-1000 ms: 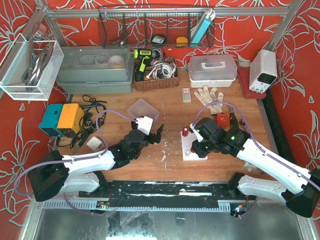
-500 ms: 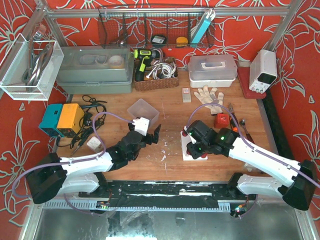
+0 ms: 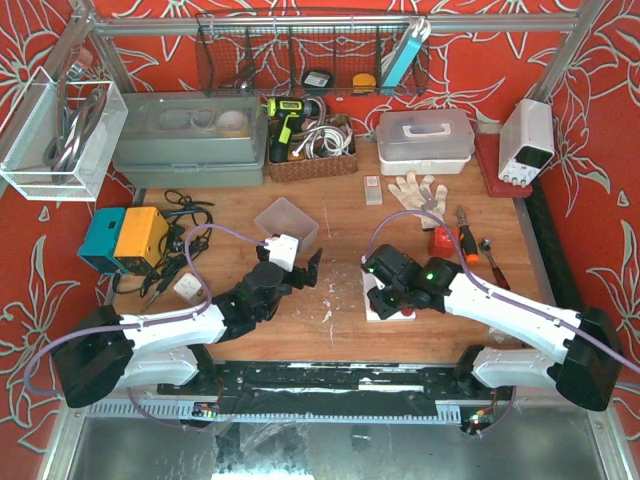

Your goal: Install the large spring

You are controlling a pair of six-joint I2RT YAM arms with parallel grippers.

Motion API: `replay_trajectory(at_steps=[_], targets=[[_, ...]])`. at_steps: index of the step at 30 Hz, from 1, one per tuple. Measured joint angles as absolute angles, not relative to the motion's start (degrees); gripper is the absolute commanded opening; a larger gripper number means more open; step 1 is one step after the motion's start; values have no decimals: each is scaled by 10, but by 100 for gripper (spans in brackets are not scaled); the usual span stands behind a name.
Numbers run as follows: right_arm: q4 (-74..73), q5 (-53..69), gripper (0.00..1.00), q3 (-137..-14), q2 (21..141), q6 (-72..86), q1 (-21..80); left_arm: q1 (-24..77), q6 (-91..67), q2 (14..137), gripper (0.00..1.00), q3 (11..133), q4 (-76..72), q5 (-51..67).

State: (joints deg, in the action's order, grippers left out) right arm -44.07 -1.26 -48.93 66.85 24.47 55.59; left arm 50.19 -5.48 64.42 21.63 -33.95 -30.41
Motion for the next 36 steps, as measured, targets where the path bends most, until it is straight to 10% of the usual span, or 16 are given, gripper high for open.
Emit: replay_trajectory(at_steps=[17, 36], targets=[[-441, -100, 96, -560, 651, 234, 549, 498, -98, 603, 100, 238, -297, -302], [67, -404, 99, -379, 599, -87, 297, 229, 35, 516, 100, 212, -331, -248]])
